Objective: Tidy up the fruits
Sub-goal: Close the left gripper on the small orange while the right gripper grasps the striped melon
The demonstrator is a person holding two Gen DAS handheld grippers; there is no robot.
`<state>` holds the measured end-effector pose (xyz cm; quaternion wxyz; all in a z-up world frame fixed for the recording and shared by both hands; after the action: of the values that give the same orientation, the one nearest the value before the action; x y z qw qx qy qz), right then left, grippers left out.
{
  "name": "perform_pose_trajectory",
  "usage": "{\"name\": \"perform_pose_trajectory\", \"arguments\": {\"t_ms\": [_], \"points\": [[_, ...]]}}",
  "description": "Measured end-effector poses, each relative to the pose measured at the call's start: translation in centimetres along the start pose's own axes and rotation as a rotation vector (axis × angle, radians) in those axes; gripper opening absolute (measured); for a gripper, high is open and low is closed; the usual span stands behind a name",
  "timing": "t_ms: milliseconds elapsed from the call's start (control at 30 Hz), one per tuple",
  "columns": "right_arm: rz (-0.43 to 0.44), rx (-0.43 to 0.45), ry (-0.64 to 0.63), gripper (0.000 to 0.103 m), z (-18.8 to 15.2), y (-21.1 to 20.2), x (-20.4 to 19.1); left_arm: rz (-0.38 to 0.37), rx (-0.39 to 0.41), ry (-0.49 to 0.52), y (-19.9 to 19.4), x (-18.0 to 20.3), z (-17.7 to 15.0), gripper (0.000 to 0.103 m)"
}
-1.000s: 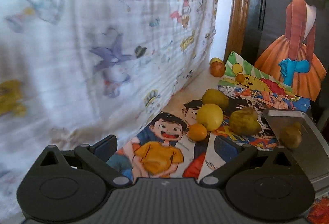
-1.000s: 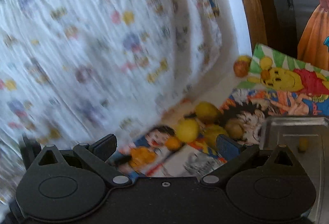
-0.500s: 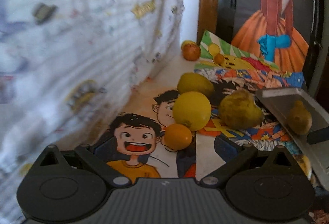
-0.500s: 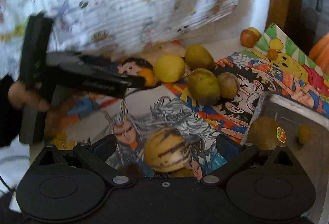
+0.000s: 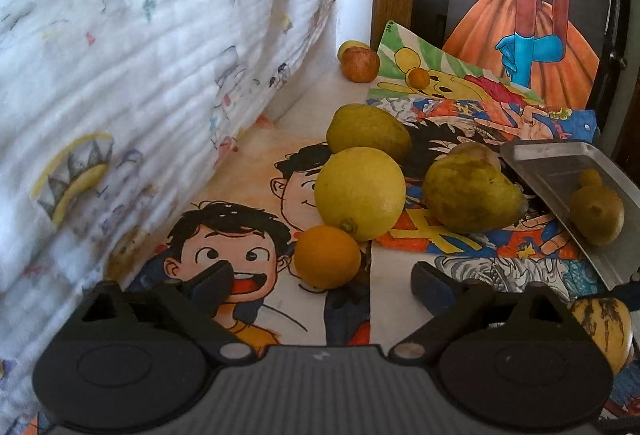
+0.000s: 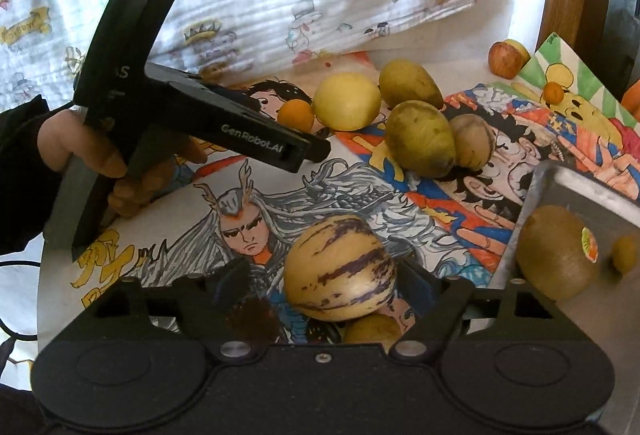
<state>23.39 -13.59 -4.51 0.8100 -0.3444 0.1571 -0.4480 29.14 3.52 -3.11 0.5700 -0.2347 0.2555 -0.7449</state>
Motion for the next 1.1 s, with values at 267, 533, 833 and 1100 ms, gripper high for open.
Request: {"name": "perform_pose_trajectory", "arguments": {"t_ms": [267, 533, 833, 1100], "points": [[0.006, 0.03, 0.042, 0.063, -0.4, -0.3, 0.4, 0.006, 0.008, 0.017, 0.1, 0.5, 0.2, 0.081], [-0.005, 0.059, 0.084, 0.056, -0.6, -0.4, 0.8, 0.022, 0.021, 0.007, 0.0, 0.5, 0.2, 0.061], [-0.007, 0.085, 0.107, 0.055, -0.8, -0.3, 0.8, 0.031, 0.03, -0.002, -0.2, 0.4, 0.2, 0.038], [-0.005, 0.102, 0.13, 0.054, -0.9, -0.3, 0.9, 0.024, 0.027, -0.001, -1.1, 0.9, 0.1, 0.037]]}}
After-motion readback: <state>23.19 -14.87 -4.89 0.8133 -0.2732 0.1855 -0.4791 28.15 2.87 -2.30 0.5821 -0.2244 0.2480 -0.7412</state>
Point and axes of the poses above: each gripper's, at about its wrist camera, not at the fingertips, and y roughly the way its jaws point, x to its right, z to its top, the point moved 1 cm from there along y, roughly the way its jaws point, and after that the axes turned 4 degrees about -z, right-handed, at the moved point
